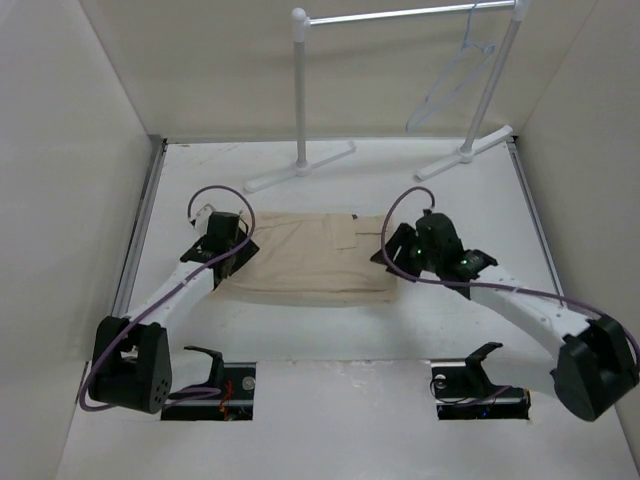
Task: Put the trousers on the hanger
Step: Fold the trousers at the center of the board, then pick up the hanger from the clothesline.
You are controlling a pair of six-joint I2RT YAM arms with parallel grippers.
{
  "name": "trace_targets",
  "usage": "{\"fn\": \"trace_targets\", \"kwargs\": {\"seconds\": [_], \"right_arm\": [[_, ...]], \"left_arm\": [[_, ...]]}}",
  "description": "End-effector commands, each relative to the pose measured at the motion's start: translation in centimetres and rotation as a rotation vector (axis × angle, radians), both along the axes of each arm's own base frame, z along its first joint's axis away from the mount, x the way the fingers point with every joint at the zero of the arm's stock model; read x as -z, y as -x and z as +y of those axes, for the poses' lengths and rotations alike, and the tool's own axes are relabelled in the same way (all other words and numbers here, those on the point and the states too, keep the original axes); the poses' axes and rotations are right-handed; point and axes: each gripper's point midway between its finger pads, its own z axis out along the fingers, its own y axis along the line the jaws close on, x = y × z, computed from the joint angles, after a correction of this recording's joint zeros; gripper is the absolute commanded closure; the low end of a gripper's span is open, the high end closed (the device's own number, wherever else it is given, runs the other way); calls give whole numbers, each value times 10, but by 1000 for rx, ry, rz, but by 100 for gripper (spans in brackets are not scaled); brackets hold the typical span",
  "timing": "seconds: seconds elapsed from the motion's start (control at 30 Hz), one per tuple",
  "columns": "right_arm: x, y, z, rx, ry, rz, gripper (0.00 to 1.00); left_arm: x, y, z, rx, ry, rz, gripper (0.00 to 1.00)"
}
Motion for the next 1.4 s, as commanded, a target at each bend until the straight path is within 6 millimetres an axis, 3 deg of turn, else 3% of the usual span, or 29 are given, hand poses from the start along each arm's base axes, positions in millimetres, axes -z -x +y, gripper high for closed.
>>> {"fn": "trace_targets", "kwargs": {"seconds": [0.0,0.07,0.1,0.13,0.2,0.27,0.33,0.43,0.57,0.67,0.77,0.9,1.0,1.13,1.2,1.37], "right_arm": [[-106,-25,3,-34,-52,-263,37],[-144,-38,-4,-32,-55,-354,37],[-168,-46,-7,-30,-63,-411,42],[-191,-56,-10,-28,-68,-466,52],[-233,-85,-23,-9,-51,-567,87],[-261,-114,-37,26,-23,-625,97],[-286,-149,-60,107,10,-669,96],[-311,-194,-94,207,57,-719,78],[-325,-241,-108,206,85,-757,57],[-327,-266,-104,161,78,-742,51],[-329,-279,-104,160,86,-746,51],[-312,-291,-106,166,89,-709,56],[-312,-297,-103,154,81,-726,70],[-334,-291,-89,76,37,-801,90],[-351,-281,-86,35,35,-851,93],[-373,-260,-90,33,70,-894,96]], "left_arm": [[-67,-28,-11,77,-52,-162,53],[-91,-39,-21,110,-77,-207,52],[-100,-44,-29,132,-83,-223,52],[-108,-48,-40,161,-83,-238,52],[-118,-55,-63,223,-74,-257,53],[-123,-60,-87,282,-66,-270,63],[-124,-61,-107,333,-55,-277,76],[-124,-58,-127,385,-43,-275,88],[-120,-52,-137,423,-40,-271,86],[-116,-51,-138,429,-33,-263,77],[-113,-51,-139,432,-33,-255,73],[-111,-52,-141,434,-33,-250,72],[-113,-55,-142,434,-31,-254,71],[-122,-61,-138,403,-57,-266,59],[-130,-62,-140,399,-76,-281,43],[-152,-71,-151,429,-55,-331,37]]}}
